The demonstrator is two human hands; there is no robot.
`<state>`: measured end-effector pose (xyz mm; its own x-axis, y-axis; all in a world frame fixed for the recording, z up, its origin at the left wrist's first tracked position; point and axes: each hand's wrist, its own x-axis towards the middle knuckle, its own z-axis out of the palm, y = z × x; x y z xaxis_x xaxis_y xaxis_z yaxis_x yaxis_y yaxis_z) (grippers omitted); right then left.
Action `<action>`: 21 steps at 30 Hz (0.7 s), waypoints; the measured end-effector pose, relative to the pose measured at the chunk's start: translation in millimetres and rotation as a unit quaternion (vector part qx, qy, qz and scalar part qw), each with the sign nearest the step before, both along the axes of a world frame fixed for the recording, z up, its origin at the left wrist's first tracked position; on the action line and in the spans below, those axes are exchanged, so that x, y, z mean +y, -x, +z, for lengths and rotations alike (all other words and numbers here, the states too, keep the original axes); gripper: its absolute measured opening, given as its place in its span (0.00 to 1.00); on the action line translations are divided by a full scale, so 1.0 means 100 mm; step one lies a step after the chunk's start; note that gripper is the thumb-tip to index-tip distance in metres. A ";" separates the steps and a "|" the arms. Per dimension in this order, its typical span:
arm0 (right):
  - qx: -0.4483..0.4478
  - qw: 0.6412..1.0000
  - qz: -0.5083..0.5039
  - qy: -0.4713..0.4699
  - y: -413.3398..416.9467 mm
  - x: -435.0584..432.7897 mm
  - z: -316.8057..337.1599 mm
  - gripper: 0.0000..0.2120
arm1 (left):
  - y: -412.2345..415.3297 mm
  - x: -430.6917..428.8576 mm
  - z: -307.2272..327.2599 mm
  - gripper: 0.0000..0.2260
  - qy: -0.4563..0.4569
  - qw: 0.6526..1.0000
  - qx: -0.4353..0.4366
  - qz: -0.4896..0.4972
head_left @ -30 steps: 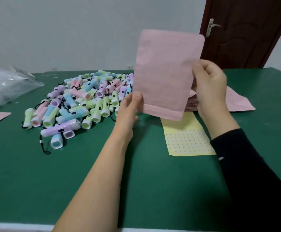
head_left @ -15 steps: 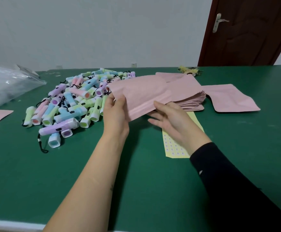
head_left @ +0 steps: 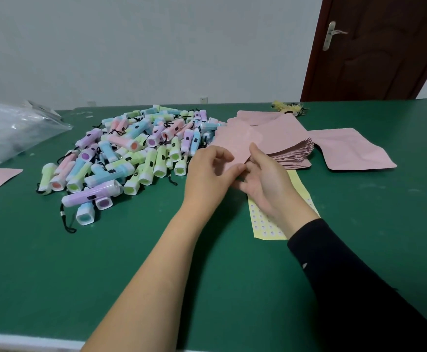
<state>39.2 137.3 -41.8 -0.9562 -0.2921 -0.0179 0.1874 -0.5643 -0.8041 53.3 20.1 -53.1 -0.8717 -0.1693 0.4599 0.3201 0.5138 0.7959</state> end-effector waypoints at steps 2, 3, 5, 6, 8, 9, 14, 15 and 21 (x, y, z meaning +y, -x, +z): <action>0.003 1.000 0.005 -0.013 0.02 0.02 -0.01 0.18 | -0.01 -0.01 0.02 0.07 -0.030 0.999 -0.009 -0.011; 0.007 1.000 0.007 -0.021 0.02 0.02 -0.01 0.19 | -0.02 -0.02 0.03 0.07 -0.041 0.999 -0.015 -0.017; 0.011 0.999 0.010 -0.030 0.02 0.02 -0.01 0.22 | -0.04 -0.01 0.05 0.05 -0.063 0.997 -0.032 -0.033; 0.009 0.999 0.009 -0.033 0.02 0.02 -0.01 0.22 | -0.04 -0.01 0.06 0.04 -0.073 0.996 -0.038 -0.041; 0.004 0.999 0.004 -0.039 0.02 0.02 0.00 0.23 | -0.05 -0.02 0.08 0.03 -0.083 0.994 -0.045 -0.052; 0.003 0.999 0.002 -0.042 0.02 0.02 0.00 0.23 | -0.05 -0.03 0.09 0.03 -0.084 0.994 -0.048 -0.055; 0.004 0.999 -0.003 -0.050 0.01 0.01 0.00 0.24 | -0.08 -0.04 0.12 0.04 -0.089 0.992 -0.059 -0.062; 0.005 0.999 -0.003 -0.053 0.01 0.01 0.00 0.24 | -0.09 -0.04 0.13 0.04 -0.090 0.992 -0.061 -0.064; 0.009 0.997 -0.007 -0.072 0.02 0.02 0.00 0.25 | -0.10 -0.06 0.15 0.05 -0.101 0.988 -0.075 -0.086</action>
